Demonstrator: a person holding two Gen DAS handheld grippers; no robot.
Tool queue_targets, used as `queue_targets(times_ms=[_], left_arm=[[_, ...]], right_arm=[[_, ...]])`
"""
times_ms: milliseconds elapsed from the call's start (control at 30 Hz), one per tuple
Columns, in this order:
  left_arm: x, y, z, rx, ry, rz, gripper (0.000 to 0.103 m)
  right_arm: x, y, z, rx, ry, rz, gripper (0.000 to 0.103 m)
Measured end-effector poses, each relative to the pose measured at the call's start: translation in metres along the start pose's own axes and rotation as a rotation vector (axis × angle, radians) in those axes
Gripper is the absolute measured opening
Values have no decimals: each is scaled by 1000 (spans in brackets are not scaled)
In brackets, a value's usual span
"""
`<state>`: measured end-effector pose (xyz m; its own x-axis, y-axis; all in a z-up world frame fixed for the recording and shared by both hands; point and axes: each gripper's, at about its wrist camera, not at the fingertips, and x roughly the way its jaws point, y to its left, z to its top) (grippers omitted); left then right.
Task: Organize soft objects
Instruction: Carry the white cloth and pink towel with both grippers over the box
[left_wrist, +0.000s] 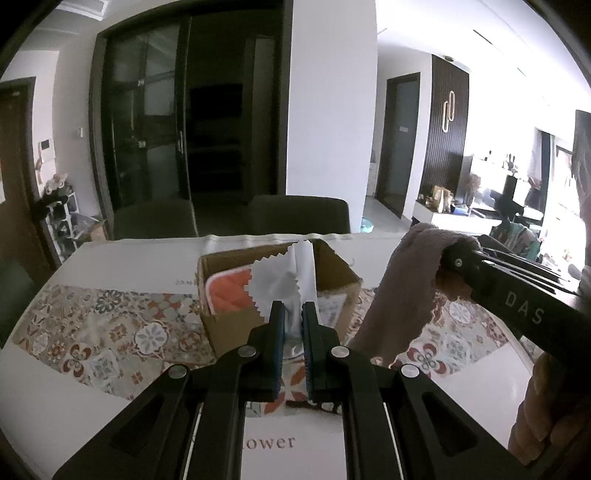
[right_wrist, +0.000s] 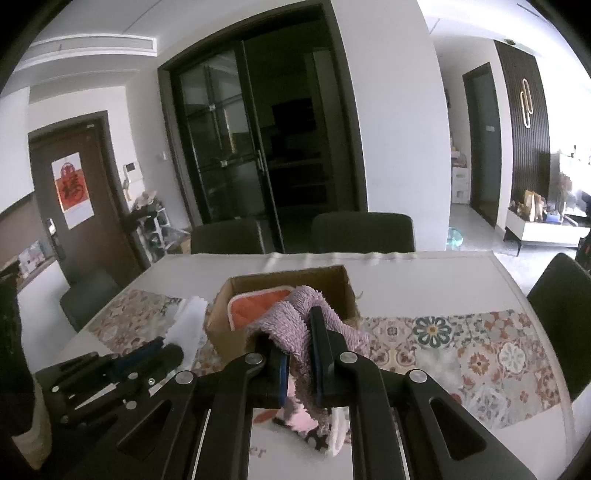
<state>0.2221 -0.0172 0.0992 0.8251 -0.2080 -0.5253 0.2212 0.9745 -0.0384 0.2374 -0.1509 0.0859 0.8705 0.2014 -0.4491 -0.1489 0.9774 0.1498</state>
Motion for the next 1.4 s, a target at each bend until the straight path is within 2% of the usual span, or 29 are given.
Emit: queue_targets(times_ms=[500,800,933,1167,1400], left_arm=[[49,27,42,-7,28,29,11],[106,44,51,9,65,65,11],[135,51,47,3,106,77,11],[180,57,32,3,173,47,11],[209,52,19,14,233,42,12]], right_arm=[[53,11,61,-46,-17,-3,12],[106,12,80,-90,5,-18,12],[141,9,72,-95,60,-8,12],[199,-5,47,-76,191,7,12],[233,-22,22,-40,292,15,12]])
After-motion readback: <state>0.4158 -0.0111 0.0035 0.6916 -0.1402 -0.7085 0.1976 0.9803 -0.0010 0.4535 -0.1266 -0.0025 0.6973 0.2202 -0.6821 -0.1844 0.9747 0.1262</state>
